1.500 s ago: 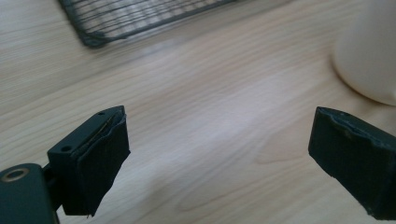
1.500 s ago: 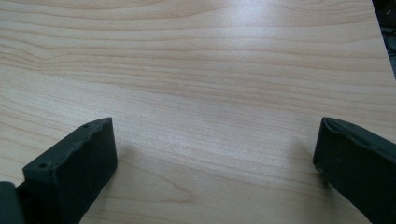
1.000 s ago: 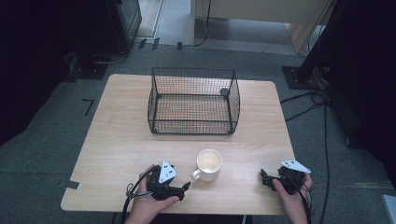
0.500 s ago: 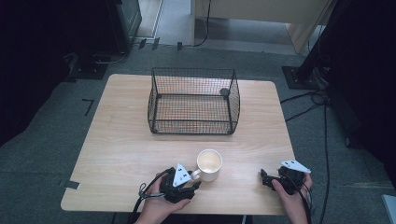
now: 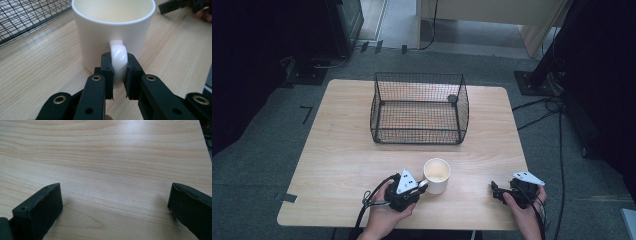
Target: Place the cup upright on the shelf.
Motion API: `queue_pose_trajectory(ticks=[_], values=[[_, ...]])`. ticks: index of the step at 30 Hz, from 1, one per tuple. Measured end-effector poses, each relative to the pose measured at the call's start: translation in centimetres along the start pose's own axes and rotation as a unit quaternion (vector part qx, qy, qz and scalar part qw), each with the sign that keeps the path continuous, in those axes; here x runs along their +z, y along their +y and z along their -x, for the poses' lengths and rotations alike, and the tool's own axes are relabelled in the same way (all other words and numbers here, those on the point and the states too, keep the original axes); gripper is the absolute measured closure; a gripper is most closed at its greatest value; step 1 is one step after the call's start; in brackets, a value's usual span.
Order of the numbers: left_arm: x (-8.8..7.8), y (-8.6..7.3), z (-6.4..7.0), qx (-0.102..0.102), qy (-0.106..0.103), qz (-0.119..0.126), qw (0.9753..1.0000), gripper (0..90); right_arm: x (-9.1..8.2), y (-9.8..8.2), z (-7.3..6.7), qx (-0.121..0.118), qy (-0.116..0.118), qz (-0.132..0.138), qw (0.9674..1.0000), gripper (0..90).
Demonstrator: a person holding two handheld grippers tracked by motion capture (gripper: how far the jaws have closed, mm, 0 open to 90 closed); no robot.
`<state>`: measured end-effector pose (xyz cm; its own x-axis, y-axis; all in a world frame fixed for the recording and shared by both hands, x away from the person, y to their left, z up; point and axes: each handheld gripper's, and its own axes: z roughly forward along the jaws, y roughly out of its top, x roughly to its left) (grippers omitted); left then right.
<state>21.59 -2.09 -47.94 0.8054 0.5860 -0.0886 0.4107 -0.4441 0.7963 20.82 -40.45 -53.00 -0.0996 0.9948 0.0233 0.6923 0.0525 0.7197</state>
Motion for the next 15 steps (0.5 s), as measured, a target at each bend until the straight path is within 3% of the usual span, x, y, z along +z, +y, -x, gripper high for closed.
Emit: queue_pose_trajectory(ticks=[7, 15], values=[[-0.7, 0.6, -0.6, 0.005, -0.004, 0.009, 0.9999, 81.3, 0.0, 0.0, 0.0, 0.0, 0.0, 0.0, 1.0, 0.0], [-1.9, 1.7, -1.1, 0.014, 0.008, 0.03, 0.9994, 81.4, 0.0, 0.0, 0.0, 0.0, 0.0, 0.0, 1.0, 0.0]])
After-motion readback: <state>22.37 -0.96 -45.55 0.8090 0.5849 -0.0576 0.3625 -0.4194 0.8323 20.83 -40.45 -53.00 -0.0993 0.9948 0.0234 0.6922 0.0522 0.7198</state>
